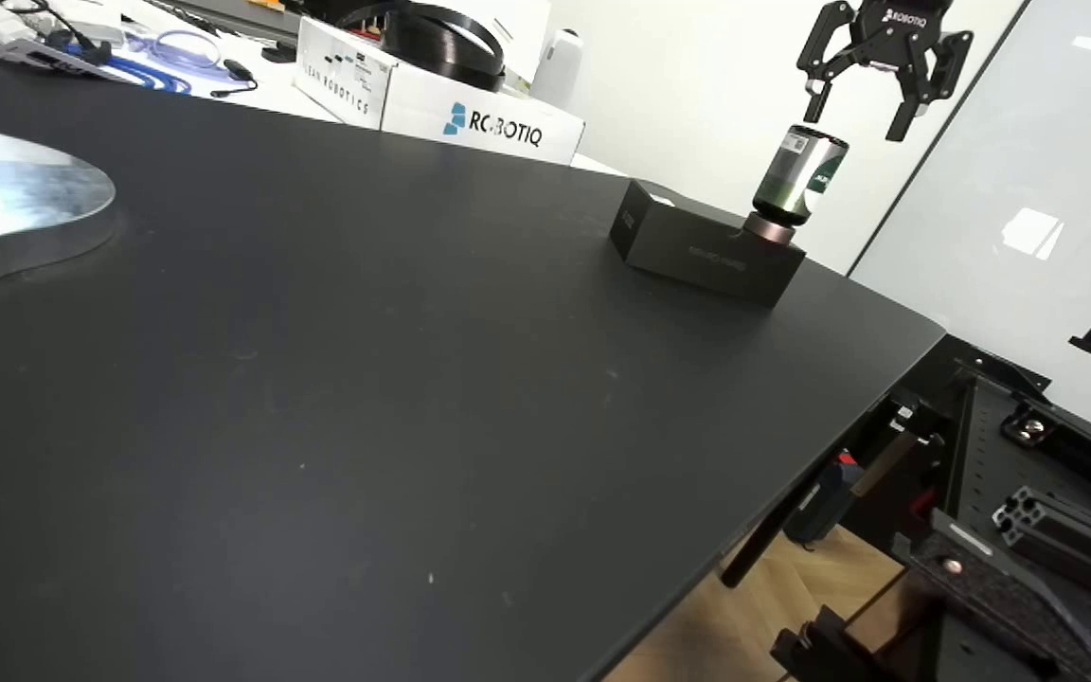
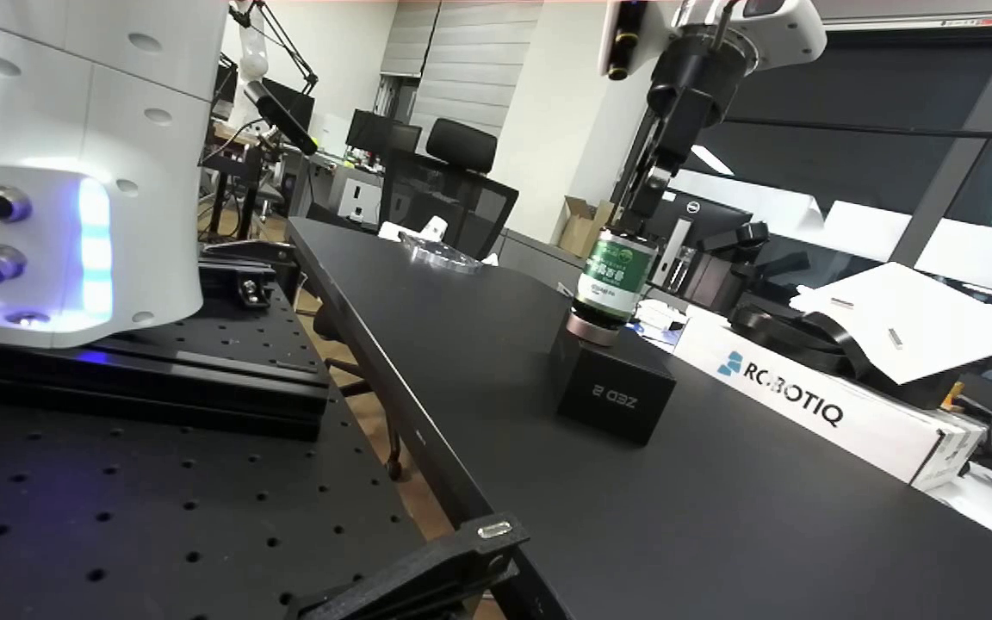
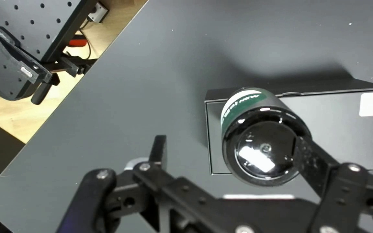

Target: Remove the bottle from the top of the black box and place it on the table

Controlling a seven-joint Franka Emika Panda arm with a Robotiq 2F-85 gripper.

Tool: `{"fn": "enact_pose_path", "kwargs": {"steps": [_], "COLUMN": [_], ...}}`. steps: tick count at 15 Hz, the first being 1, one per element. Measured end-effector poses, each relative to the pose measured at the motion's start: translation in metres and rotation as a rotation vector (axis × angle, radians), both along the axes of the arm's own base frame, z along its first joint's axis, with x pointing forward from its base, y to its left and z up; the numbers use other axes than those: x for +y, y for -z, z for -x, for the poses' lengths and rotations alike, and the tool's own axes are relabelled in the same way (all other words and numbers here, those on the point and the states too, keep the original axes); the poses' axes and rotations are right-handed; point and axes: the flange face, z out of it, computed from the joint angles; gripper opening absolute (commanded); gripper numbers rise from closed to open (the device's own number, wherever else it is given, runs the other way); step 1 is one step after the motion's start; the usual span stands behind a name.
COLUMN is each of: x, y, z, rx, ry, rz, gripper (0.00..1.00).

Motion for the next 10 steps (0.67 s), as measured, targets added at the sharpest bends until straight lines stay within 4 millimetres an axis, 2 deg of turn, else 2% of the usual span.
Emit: {"fn": "enact_pose_path", "kwargs": {"steps": [10], "x": [0.014], "y": [0.008], "z": [-0.003], "rx": [-0.093], "ry": [-0.078], "rz": [0.002], "gripper": [1.0]}}
